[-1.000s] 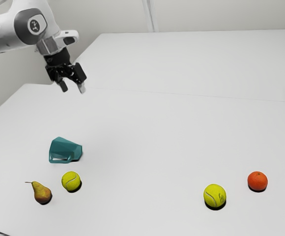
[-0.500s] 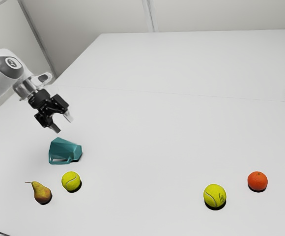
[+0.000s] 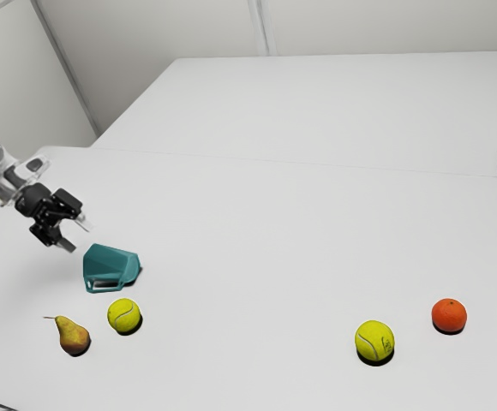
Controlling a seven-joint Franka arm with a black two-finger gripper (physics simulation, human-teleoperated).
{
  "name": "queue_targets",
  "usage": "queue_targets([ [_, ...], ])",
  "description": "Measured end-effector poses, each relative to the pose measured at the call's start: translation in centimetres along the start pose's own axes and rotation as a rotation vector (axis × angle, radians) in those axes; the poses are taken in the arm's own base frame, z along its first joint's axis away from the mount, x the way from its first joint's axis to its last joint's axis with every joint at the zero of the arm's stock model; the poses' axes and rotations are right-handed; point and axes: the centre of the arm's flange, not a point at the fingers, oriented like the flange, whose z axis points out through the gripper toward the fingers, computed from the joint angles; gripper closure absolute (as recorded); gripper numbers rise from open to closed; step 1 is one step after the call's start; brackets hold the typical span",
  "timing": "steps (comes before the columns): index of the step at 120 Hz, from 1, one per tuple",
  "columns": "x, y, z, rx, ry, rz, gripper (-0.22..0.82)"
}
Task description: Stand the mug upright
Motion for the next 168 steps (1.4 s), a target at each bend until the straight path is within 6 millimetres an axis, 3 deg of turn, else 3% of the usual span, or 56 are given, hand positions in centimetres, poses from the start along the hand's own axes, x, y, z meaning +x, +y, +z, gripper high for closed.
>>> queue_targets([
  [70, 2.9, -4.5, 3.0, -0.043, 0.029, 0.042, 0.03],
  [100, 2.8, -4.2, 5.3, -0.085, 0.025, 0.053, 0.05],
  [131, 1.2, -3.0, 5.6, -0.131, 0.066, 0.053, 0.36],
  [168, 1.1, -1.5, 5.4, -0.159, 0.092, 0.073, 0.59],
])
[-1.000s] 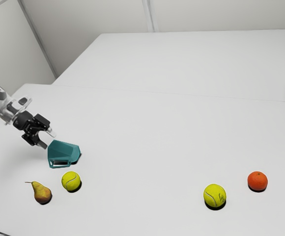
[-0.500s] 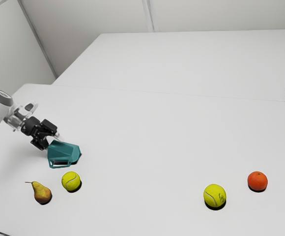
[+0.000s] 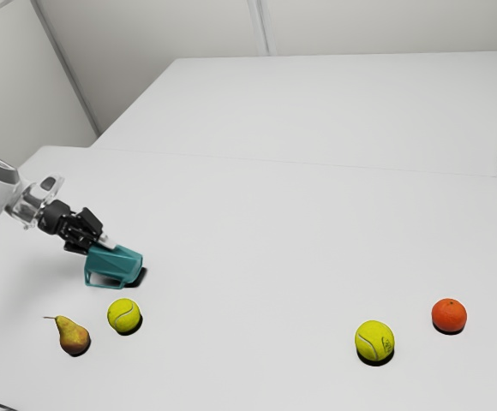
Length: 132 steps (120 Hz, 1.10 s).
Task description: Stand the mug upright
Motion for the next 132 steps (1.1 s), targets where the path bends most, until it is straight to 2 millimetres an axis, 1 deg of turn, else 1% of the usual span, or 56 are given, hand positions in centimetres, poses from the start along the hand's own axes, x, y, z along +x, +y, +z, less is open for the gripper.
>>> queue_targets([
  [12, 0.1, 0.4, 0.3, -0.002, -0.004, 0.008, 0.67],
  [24, 0.3, 0.8, 0.6, -0.004, -0.009, 0.016, 0.72],
  [43, 0.4, 1.2, 0.6, -0.005, -0.009, 0.020, 0.76],
  [60, 0.4, 1.8, 0.5, -0.001, -0.008, 0.029, 0.77],
  [68, 0.7, 3.9, 0.3, 0.015, -0.009, 0.064, 0.77],
  [83, 1.1, 10.0, 1.0, 0.100, -0.053, 0.182, 0.77],
  [89, 0.8, 12.0, 1.5, 0.144, -0.073, 0.222, 0.77],
  [96, 0.4, 13.8, 1.8, 0.209, -0.087, 0.266, 0.78],
  [104, 0.0, 15.1, 2.5, 0.292, -0.102, 0.311, 0.78],
  [124, -0.6, 17.1, 4.1, 0.476, -0.118, 0.411, 0.77],
  [132, -0.9, 17.7, 5.1, 0.537, -0.131, 0.445, 0.77],
])
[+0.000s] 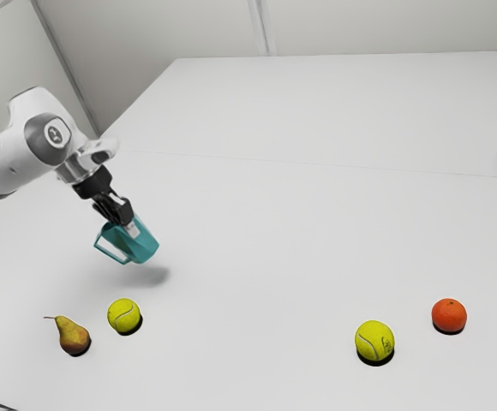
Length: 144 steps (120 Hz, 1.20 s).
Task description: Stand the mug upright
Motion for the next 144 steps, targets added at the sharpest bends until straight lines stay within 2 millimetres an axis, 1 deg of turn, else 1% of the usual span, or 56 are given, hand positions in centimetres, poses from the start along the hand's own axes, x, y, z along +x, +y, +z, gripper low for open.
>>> queue_targets([
  [14, 0.3, 1.9, 1.4, 0.096, -0.043, 0.055, 0.78],
  [40, 3.0, 6.5, 3.4, 0.288, -0.125, 0.169, 0.78],
  [54, 2.9, 9.1, 5.7, 0.322, -0.152, 0.185, 0.78],
  [65, 3.1, 10.4, 6.5, 0.340, -0.150, 0.177, 0.78],
  [76, 3.5, 10.9, 7.0, 0.360, -0.143, 0.160, 0.78],
  [85, 3.3, 11.0, 7.6, 0.399, -0.148, 0.158, 0.78],
  [100, 3.4, 10.8, 7.9, 0.435, -0.138, 0.133, 0.78],
  [144, 3.9, 11.6, 10.6, 0.449, -0.146, 0.061, 0.78],
])
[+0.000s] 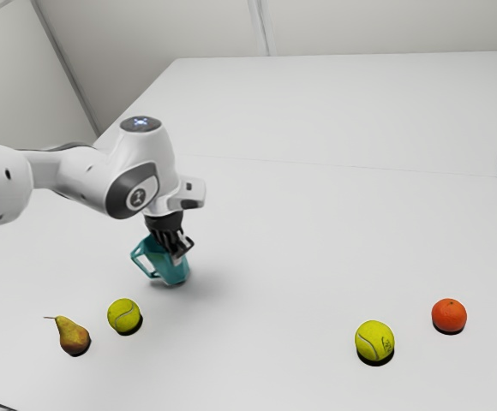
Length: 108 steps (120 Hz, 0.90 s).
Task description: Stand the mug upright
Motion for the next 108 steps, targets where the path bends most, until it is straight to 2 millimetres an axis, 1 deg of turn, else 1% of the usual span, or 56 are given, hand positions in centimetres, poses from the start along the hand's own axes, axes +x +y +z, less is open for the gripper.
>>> queue_targets([
  [6, 0.1, 0.3, 0.1, -0.001, -0.001, -0.006, 0.78],
  [14, 0.3, 0.6, 0.2, -0.002, -0.001, -0.014, 0.74],
  [16, 0.3, 0.6, 0.2, -0.002, -0.001, -0.016, 0.71],
  [31, 0.4, 1.0, 0.1, -0.007, 0.000, -0.033, 0.43],
  [38, 0.4, 1.0, -0.4, -0.006, 0.007, -0.042, 0.33],
  [48, 0.2, 0.9, -1.7, -0.003, 0.026, -0.055, 0.22],
  [60, 0.0, 0.5, -3.5, 0.003, 0.050, -0.073, 0.14],
  [64, 0.3, 0.1, -4.5, 0.007, 0.062, -0.081, 0.12],
  [84, 2.3, -2.6, -10.6, 0.025, 0.116, -0.128, 0.05],
  [95, 3.1, -3.9, -16.0, 0.021, 0.160, -0.158, 0.04],
  [108, 3.6, -4.8, -21.1, -0.008, 0.171, -0.173, 0.02],
])
